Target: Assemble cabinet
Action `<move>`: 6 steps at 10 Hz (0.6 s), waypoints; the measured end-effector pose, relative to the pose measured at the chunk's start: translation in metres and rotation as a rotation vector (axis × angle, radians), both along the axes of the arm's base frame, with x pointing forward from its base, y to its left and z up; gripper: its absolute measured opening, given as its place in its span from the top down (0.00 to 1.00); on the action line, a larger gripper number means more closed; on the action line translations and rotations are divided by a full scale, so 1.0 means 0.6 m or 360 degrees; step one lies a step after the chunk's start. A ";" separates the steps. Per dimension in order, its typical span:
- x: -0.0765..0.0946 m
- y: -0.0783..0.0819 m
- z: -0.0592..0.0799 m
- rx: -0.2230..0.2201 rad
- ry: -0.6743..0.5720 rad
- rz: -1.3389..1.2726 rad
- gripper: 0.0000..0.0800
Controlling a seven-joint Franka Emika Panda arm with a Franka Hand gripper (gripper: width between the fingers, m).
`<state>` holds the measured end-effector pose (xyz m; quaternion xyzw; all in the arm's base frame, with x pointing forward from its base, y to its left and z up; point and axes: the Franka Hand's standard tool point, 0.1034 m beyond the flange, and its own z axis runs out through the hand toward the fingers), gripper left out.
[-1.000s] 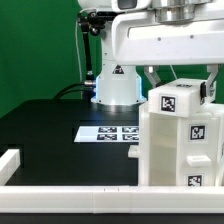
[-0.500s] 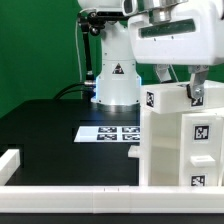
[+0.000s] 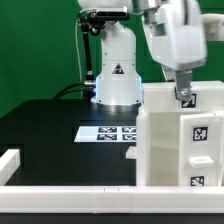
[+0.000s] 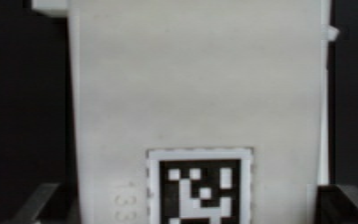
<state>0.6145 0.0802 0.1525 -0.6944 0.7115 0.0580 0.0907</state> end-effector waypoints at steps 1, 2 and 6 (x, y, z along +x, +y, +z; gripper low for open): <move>-0.004 0.002 -0.001 0.0052 -0.0004 -0.0173 0.31; -0.005 0.005 0.000 0.0082 0.0009 -0.0371 0.31; -0.005 0.007 -0.001 0.0079 -0.0002 -0.0362 0.20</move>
Offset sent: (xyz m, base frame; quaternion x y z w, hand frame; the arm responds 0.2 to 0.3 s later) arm 0.0000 0.0000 0.0000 0.0000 0.0000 0.0000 1.0000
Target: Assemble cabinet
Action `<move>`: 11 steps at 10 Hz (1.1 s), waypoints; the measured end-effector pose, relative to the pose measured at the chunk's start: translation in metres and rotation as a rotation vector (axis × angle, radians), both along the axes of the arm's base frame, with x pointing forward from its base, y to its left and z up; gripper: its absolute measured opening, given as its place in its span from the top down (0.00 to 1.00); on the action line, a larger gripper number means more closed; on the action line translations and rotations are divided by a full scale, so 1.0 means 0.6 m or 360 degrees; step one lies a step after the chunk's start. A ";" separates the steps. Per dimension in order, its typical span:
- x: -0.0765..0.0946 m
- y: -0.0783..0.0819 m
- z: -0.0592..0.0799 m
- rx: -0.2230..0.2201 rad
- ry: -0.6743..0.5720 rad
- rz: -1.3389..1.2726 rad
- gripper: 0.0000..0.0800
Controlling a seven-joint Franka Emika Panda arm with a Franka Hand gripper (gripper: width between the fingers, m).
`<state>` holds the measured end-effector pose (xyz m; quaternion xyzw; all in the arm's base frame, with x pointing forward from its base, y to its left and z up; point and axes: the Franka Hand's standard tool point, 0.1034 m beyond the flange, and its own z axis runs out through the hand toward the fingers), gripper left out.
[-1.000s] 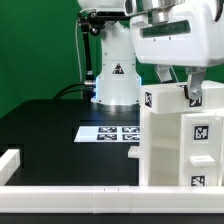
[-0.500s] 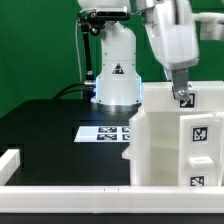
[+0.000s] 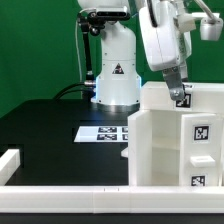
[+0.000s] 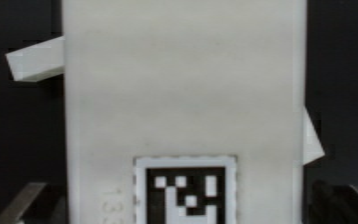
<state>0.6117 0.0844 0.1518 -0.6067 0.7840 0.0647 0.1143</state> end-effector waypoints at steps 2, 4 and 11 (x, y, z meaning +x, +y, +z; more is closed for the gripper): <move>-0.003 0.005 0.010 0.0011 0.0021 0.0165 0.19; 0.001 0.014 0.041 0.0018 0.0010 0.0461 0.19; 0.004 0.032 0.053 -0.0206 -0.0182 0.1728 0.19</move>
Offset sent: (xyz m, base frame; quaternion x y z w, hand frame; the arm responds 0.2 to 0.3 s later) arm 0.0058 0.0066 0.0429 -0.0592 -0.0072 -0.2811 0.9578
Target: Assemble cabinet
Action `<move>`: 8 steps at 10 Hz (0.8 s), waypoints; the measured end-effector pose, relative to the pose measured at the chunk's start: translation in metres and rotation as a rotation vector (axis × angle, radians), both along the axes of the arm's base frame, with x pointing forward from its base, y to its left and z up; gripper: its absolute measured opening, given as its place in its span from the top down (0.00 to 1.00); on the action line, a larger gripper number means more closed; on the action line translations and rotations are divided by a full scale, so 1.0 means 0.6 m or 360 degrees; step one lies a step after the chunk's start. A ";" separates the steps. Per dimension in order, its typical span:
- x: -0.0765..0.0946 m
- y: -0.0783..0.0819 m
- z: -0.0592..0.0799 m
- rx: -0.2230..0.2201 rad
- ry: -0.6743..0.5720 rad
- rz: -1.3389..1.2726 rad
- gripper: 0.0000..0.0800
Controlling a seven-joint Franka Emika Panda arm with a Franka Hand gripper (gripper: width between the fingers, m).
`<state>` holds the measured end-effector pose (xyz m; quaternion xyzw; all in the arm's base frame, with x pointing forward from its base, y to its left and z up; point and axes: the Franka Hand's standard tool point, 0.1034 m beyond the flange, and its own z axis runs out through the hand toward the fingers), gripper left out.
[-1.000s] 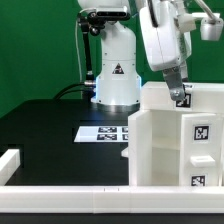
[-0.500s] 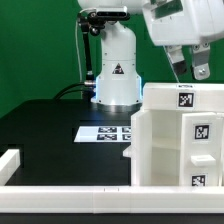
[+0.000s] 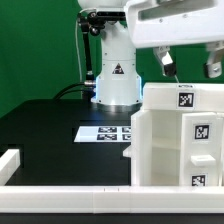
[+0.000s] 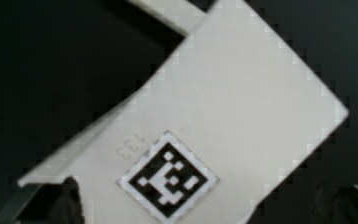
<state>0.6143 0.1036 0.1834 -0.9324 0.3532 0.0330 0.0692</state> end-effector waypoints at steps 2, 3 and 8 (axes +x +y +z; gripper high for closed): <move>-0.004 0.017 0.004 -0.0023 -0.0022 0.0313 0.19; -0.004 0.014 0.003 -0.0020 -0.0045 0.0466 0.19; -0.004 0.025 0.002 -0.0082 -0.0160 0.1426 0.19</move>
Offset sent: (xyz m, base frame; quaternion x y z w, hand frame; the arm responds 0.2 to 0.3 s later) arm 0.0000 0.0000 0.0000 0.0000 0.0000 -0.1938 0.9810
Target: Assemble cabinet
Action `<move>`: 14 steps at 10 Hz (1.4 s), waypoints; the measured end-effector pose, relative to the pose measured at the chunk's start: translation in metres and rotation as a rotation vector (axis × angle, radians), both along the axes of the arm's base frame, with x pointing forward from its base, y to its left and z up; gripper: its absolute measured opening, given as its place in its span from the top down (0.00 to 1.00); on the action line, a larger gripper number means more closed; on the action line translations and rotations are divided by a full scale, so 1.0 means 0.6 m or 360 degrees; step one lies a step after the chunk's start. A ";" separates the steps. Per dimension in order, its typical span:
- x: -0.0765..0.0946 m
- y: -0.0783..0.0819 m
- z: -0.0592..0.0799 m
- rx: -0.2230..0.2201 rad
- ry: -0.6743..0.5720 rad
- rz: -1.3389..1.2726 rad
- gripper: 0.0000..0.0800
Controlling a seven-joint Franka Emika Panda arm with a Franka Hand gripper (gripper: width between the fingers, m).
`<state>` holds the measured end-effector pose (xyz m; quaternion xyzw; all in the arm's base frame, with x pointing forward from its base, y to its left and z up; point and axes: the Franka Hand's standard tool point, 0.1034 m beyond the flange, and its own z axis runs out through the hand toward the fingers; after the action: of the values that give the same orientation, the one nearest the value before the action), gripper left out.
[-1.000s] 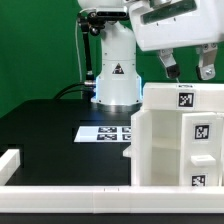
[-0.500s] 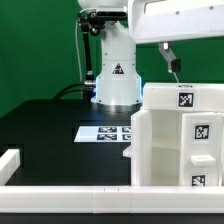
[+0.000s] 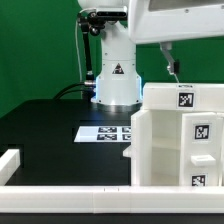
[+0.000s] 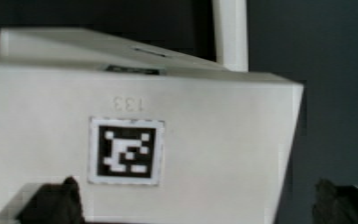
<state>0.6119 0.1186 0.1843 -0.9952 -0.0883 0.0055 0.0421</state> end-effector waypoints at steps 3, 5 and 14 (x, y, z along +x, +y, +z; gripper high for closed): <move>-0.003 0.002 -0.005 0.0010 -0.0023 0.0372 0.19; -0.003 -0.001 -0.006 0.0013 -0.0037 0.0550 0.19; 0.010 -0.031 -0.019 -0.0082 -0.0140 0.2004 0.19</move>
Offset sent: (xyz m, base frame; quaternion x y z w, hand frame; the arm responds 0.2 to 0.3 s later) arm 0.0000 0.0000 0.0000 0.0000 0.0000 -0.1938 0.9810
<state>0.6180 0.1001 0.1729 -0.7525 -0.6586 -0.0096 0.0031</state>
